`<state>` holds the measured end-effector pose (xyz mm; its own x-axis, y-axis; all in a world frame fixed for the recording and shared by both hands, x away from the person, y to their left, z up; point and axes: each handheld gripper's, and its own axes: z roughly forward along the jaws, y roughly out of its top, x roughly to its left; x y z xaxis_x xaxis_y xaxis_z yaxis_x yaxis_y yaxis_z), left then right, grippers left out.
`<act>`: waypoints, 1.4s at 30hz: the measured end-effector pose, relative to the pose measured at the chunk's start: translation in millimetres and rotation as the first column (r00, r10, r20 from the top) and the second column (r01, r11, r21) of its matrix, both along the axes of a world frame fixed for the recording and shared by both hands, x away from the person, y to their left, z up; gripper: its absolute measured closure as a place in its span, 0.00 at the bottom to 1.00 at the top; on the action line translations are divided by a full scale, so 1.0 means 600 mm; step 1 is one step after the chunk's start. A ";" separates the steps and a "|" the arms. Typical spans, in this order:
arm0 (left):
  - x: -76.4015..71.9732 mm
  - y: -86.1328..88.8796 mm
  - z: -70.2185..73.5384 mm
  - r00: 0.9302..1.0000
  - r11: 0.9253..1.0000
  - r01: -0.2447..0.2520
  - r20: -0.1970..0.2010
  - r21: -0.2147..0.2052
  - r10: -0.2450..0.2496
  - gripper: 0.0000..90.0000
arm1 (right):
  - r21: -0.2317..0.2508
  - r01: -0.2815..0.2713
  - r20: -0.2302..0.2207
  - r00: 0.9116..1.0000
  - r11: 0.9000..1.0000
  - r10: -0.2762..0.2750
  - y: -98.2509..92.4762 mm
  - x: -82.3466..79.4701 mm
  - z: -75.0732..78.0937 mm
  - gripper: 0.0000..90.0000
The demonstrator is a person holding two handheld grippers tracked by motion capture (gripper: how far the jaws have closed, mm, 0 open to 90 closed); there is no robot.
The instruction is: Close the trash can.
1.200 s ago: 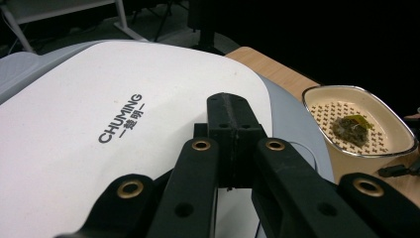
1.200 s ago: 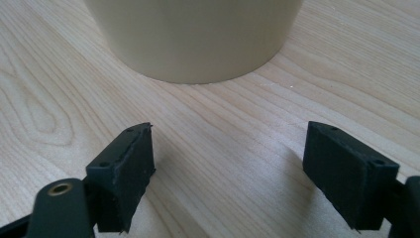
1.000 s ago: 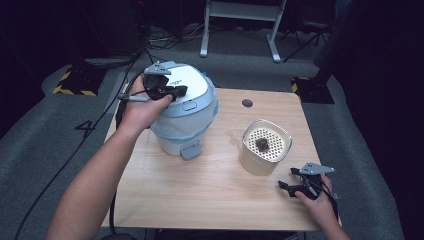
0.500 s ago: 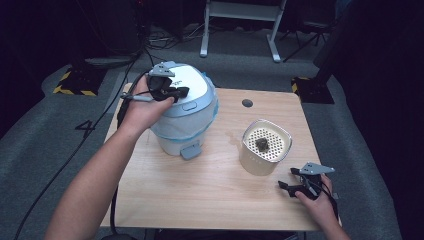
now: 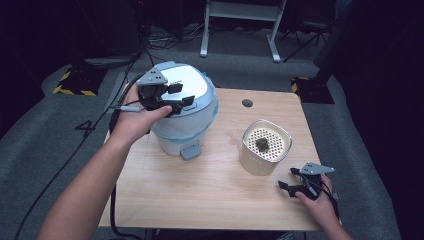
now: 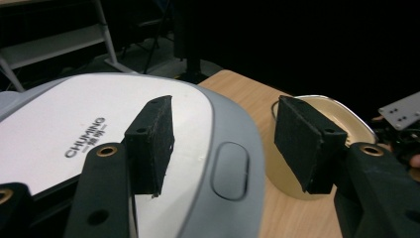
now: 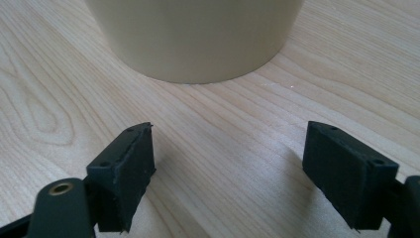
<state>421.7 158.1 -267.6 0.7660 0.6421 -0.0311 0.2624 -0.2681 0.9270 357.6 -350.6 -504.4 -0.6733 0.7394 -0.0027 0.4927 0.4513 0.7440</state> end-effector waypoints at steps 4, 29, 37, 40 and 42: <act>-0.031 0.002 -0.003 1.000 1.000 0.026 0.006 0.002 -0.026 0.45 | 0.000 0.000 0.000 1.000 1.000 0.000 0.000 0.000 0.000 0.23; -0.120 0.045 -0.127 0.998 0.999 0.028 -0.051 0.040 -0.026 0.44 | 0.000 0.000 0.000 1.000 1.000 0.000 0.000 0.000 0.000 0.23; -0.137 0.063 -0.175 0.996 1.000 0.002 -0.087 0.019 0.000 0.43 | 0.000 0.000 0.000 1.000 1.000 0.000 0.000 0.000 0.000 0.23; -0.141 0.067 -0.192 0.996 0.999 -0.011 -0.092 0.040 0.014 0.43 | 0.000 0.000 0.000 1.000 1.000 0.000 0.000 0.000 0.000 0.23; -0.145 0.068 -0.203 0.994 0.999 -0.014 -0.107 0.044 0.018 0.43 | 0.000 0.000 0.000 1.000 1.000 0.000 0.000 0.000 0.000 0.23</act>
